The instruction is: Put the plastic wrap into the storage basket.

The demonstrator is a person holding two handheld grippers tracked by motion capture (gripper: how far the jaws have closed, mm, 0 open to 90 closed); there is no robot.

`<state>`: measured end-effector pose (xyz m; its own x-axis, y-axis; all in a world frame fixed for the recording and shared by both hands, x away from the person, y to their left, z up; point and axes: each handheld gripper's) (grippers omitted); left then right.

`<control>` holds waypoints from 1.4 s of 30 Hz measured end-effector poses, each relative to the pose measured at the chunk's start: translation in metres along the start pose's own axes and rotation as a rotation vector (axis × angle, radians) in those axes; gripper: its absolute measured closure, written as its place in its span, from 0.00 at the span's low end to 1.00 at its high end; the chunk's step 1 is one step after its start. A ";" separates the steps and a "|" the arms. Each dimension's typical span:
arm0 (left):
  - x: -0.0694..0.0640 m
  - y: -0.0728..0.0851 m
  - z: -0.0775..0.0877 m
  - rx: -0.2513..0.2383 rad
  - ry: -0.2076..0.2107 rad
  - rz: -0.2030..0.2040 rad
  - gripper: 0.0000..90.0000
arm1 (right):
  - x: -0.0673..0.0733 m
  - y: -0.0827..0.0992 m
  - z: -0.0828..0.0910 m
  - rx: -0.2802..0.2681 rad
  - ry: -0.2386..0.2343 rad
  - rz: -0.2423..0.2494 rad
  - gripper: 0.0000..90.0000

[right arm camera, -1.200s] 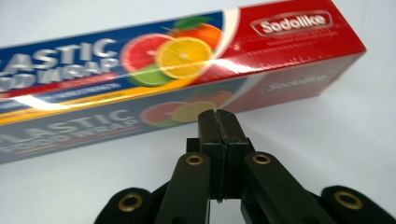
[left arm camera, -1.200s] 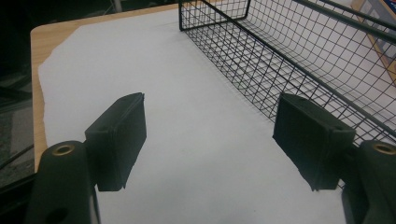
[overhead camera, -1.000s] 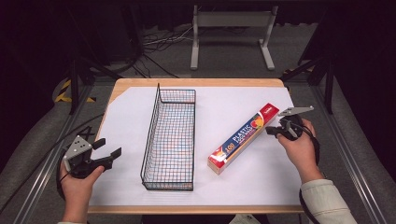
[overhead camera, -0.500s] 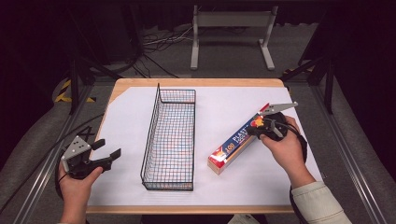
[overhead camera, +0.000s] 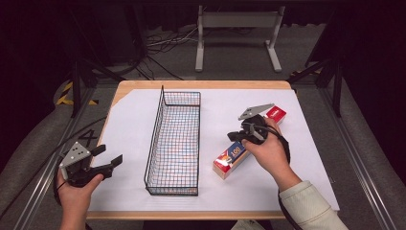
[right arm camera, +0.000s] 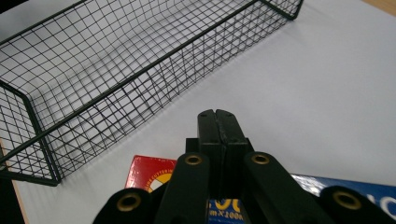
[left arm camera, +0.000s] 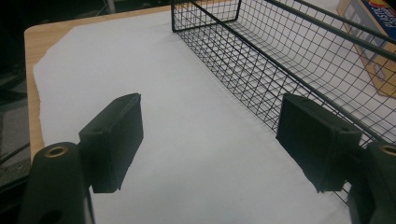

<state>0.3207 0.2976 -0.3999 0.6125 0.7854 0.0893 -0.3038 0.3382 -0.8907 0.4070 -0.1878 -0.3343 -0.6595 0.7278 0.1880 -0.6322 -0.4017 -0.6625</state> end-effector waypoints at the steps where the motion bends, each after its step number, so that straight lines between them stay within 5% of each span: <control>1: 0.000 0.000 0.000 0.000 0.000 0.000 0.25 | 0.000 0.000 0.000 0.000 0.000 0.000 1.00; 9: 0.001 0.003 0.006 0.002 0.000 0.010 0.25 | 0.011 -0.007 -0.040 0.091 -0.012 0.025 1.00; 26: 0.003 0.003 0.002 0.041 -0.006 0.014 0.22 | 0.018 -0.002 -0.082 0.246 -0.002 0.039 1.00; 33: 0.004 0.003 0.001 0.043 -0.005 0.013 0.22 | 0.022 0.003 -0.092 0.350 -0.011 0.058 1.00; 42: 0.005 0.002 0.000 0.035 -0.004 0.019 0.22 | 0.023 0.009 -0.081 0.368 -0.030 0.075 1.00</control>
<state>0.3226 0.3020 -0.4014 0.6032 0.7941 0.0741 -0.3408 0.3406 -0.8763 0.4185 -0.1294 -0.3949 -0.7177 0.6745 0.1732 -0.6818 -0.6301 -0.3717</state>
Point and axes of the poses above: each handheld gripper's, and its own axes: z roughly backward along the jaws, y roughly out of its underside, x roughly to its left, and after that the axes turned 11 degrees about -z, right-handed
